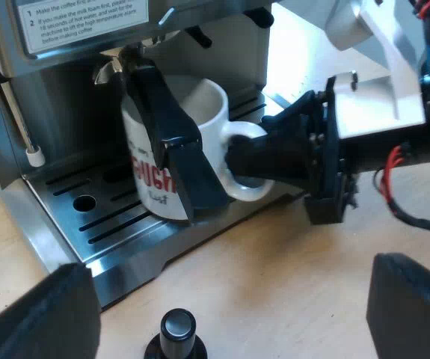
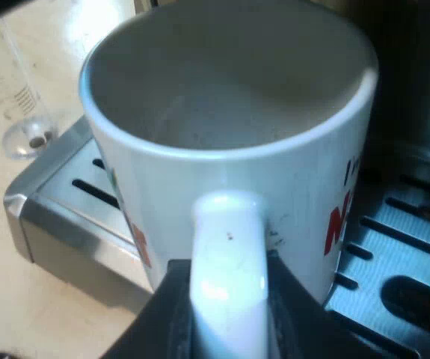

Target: Remove mug from coffee machine

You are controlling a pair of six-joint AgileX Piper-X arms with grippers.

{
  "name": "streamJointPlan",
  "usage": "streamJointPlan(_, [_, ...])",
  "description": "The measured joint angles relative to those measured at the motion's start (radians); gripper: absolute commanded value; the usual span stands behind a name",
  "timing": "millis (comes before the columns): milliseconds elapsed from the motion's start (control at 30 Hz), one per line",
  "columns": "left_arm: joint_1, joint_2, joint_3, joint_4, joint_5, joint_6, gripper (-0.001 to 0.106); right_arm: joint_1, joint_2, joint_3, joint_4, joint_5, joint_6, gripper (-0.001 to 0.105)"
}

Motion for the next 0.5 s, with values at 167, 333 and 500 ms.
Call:
streamJointPlan(167, [0.000,0.000,0.000,0.000,0.001,0.000,0.087,0.000,-0.055,0.000,0.094,0.000,0.000,0.000])
streamJointPlan(333, [0.000,0.000,0.000,0.000,0.001,0.000,0.087,0.000,-0.115,0.000,0.189,-0.006,0.000,0.000])
streamJointPlan(500, [-0.006,0.000,0.000,0.000,0.038,0.000,0.087,0.000,-0.152,0.000,0.244,-0.007,0.000,0.000])
